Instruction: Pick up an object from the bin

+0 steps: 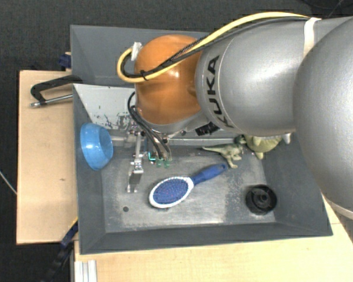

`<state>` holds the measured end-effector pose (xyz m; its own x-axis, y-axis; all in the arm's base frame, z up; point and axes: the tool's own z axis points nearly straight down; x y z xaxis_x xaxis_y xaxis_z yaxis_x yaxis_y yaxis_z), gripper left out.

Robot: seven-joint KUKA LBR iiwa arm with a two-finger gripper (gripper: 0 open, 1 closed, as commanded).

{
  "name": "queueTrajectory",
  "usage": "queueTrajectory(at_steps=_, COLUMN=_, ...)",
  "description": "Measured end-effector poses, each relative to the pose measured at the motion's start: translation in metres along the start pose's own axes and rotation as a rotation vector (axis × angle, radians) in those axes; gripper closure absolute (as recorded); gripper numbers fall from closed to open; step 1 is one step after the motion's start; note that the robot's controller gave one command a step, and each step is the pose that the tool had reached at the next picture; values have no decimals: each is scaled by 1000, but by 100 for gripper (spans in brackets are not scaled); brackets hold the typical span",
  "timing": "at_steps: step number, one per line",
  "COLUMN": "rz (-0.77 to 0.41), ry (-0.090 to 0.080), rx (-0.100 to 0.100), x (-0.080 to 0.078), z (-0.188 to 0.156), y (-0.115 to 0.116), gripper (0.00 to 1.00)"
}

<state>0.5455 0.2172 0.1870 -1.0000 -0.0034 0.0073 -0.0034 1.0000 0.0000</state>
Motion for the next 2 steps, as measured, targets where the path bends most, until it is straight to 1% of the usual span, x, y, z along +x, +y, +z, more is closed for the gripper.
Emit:
queueTrajectory(at_steps=1, rz=-354, ry=-15, rx=-2, x=29, z=115, y=-92, gripper=0)
queueTrajectory(at_steps=2, rz=-415, ry=-16, rx=1, x=16, z=85, y=-107, gripper=0)
